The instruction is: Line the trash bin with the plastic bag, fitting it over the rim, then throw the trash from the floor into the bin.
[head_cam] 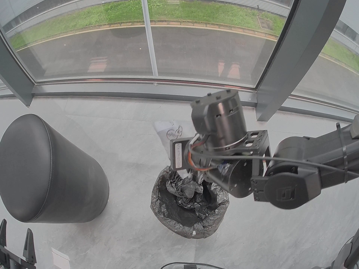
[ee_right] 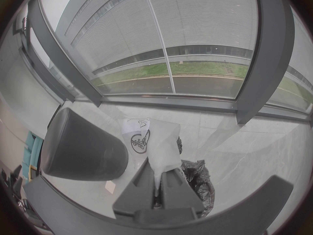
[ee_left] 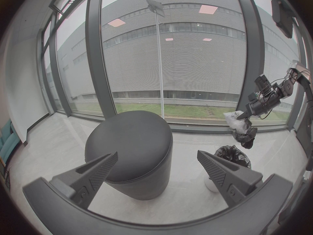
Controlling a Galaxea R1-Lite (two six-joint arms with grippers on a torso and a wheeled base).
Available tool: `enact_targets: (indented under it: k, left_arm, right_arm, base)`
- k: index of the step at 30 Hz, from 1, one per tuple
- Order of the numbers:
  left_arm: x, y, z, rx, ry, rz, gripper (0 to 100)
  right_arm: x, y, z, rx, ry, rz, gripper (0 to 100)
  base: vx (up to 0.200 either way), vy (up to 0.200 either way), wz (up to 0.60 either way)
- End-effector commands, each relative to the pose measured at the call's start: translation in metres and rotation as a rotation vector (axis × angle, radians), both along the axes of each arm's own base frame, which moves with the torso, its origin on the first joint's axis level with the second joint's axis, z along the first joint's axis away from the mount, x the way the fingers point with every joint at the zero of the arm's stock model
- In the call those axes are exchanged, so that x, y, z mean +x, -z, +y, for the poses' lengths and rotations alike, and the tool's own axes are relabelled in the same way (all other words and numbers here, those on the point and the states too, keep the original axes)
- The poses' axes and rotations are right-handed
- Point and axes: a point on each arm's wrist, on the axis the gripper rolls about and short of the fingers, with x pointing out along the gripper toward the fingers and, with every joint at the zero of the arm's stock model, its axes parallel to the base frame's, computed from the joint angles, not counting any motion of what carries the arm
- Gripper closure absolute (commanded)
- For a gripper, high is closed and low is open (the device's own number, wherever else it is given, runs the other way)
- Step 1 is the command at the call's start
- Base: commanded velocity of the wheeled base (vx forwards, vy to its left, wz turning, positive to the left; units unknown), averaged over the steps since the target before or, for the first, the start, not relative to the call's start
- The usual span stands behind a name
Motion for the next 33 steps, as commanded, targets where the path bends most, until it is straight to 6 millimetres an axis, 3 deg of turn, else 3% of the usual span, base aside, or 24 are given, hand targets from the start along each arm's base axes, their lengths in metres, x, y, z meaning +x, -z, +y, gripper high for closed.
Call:
enact_targets:
  k: [1,10,33]
  left_arm:
    - [0.000,0.005,0.000,0.005,0.015,0.003,0]
    - [0.000,0.005,-0.004,0.095,0.176,0.006,0]
    - [0.000,0.005,-0.002,0.037,0.081,0.002,0]
  right_arm:
    - [-0.005,0.026,0.012,-0.052,-0.028,0.038,100]
    - [-0.016,0.037,0.024,-0.069,-0.069,0.044,100]
    - [-0.014,0.060,0.012,-0.114,-0.039,0.061,100]
  base:
    - [0.000,0.000,0.00]
    - [0.000,0.000,0.00]
    - [0.000,0.000,0.00]
